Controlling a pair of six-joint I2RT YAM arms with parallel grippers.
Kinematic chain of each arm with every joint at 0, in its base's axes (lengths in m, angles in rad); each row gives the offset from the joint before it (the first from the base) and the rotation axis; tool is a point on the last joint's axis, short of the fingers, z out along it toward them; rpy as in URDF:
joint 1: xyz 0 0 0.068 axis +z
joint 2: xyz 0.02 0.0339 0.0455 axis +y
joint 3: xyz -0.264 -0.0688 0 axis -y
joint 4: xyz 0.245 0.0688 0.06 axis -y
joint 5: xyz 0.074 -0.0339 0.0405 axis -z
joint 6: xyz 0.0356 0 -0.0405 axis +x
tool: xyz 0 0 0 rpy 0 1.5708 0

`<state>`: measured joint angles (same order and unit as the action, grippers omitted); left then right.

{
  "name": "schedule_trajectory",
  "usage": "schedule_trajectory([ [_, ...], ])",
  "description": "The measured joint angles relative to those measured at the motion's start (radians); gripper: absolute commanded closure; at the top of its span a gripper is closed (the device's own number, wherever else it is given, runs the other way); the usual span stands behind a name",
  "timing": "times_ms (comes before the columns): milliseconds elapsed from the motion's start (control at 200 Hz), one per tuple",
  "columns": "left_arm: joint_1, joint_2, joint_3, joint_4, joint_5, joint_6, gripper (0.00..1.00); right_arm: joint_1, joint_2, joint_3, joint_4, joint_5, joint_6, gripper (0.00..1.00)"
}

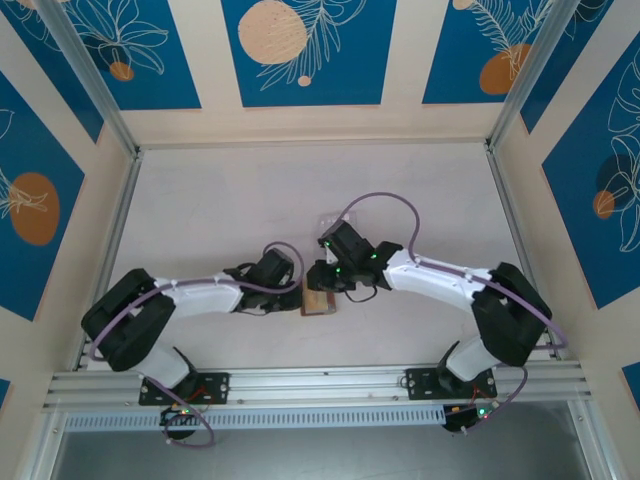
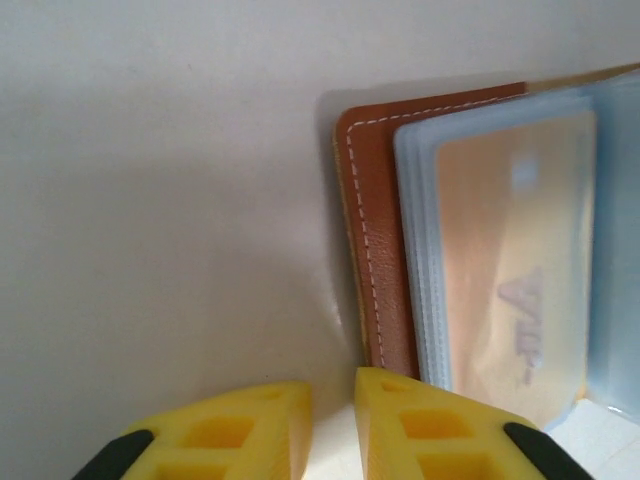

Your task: Put the credit cards into the card holder

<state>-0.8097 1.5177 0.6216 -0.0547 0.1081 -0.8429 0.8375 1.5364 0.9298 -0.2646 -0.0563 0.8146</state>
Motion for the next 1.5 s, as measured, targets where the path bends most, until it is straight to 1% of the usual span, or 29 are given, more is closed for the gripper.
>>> schedule_trajectory([
  [25,-0.007,-0.021,-0.016,0.019,-0.013,-0.007,0.74,0.0,0.02,-0.003,0.034,-0.027,0.01,0.65],
  [75,-0.021,-0.052,-0.049,0.05,-0.033,-0.024,0.72,-0.001,0.057,-0.003,0.097,-0.082,0.021,0.6],
  [145,-0.029,-0.106,-0.093,0.048,-0.061,-0.047,0.71,-0.001,0.099,0.002,0.149,-0.147,0.031,0.56],
  [245,-0.032,-0.223,-0.15,-0.033,-0.098,-0.072,0.7,0.0,0.152,0.037,0.199,-0.225,0.03,0.49],
  [350,-0.032,-0.372,-0.209,-0.147,-0.13,-0.101,0.69,0.007,0.181,0.111,0.175,-0.268,0.003,0.48],
  [440,-0.032,-0.496,-0.231,-0.247,-0.156,-0.112,0.65,0.023,0.175,0.184,0.113,-0.258,-0.043,0.47],
  [500,-0.03,-0.569,-0.231,-0.301,-0.17,-0.112,0.63,0.035,0.148,0.204,0.076,-0.235,-0.071,0.47],
  [610,-0.016,-0.657,-0.231,-0.373,-0.182,-0.1,0.61,0.035,0.023,0.192,-0.058,-0.144,-0.1,0.48],
  [690,-0.009,-0.677,-0.231,-0.398,-0.18,-0.082,0.6,-0.022,-0.103,0.159,-0.162,-0.064,-0.106,0.51],
  [760,-0.005,-0.668,-0.23,-0.401,-0.167,-0.059,0.61,-0.107,-0.187,0.121,-0.242,0.011,-0.104,0.51],
  [840,-0.004,-0.629,-0.229,-0.387,-0.142,-0.031,0.62,-0.211,-0.249,0.047,-0.301,0.086,-0.098,0.54],
  [915,-0.004,-0.584,-0.228,-0.36,-0.115,-0.01,0.63,-0.288,-0.27,-0.03,-0.343,0.129,-0.089,0.56],
  [985,-0.004,-0.532,-0.222,-0.325,-0.096,0.008,0.64,-0.335,-0.246,-0.081,-0.364,0.15,-0.081,0.58],
  [1080,-0.004,-0.443,-0.194,-0.276,-0.07,0.029,0.64,-0.352,-0.131,-0.093,-0.353,0.161,-0.075,0.59],
  [1155,-0.004,-0.37,-0.157,-0.238,-0.054,0.043,0.64,-0.339,-0.042,-0.095,-0.322,0.162,-0.073,0.6],
  [1220,-0.004,-0.306,-0.117,-0.214,-0.047,0.06,0.64,-0.328,0.003,-0.099,-0.294,0.161,-0.07,0.6],
  [1355,-0.004,-0.171,-0.037,-0.156,-0.032,0.087,0.66,-0.311,0.016,-0.125,-0.237,0.142,-0.063,0.6],
  [1446,-0.004,-0.066,0.008,-0.119,-0.028,0.104,0.68,-0.311,-0.01,-0.165,-0.167,0.089,-0.057,0.57],
  [1496,0.0,-0.029,0.032,-0.134,-0.029,0.114,0.69,-0.311,-0.025,-0.19,-0.127,0.046,-0.051,0.56],
])
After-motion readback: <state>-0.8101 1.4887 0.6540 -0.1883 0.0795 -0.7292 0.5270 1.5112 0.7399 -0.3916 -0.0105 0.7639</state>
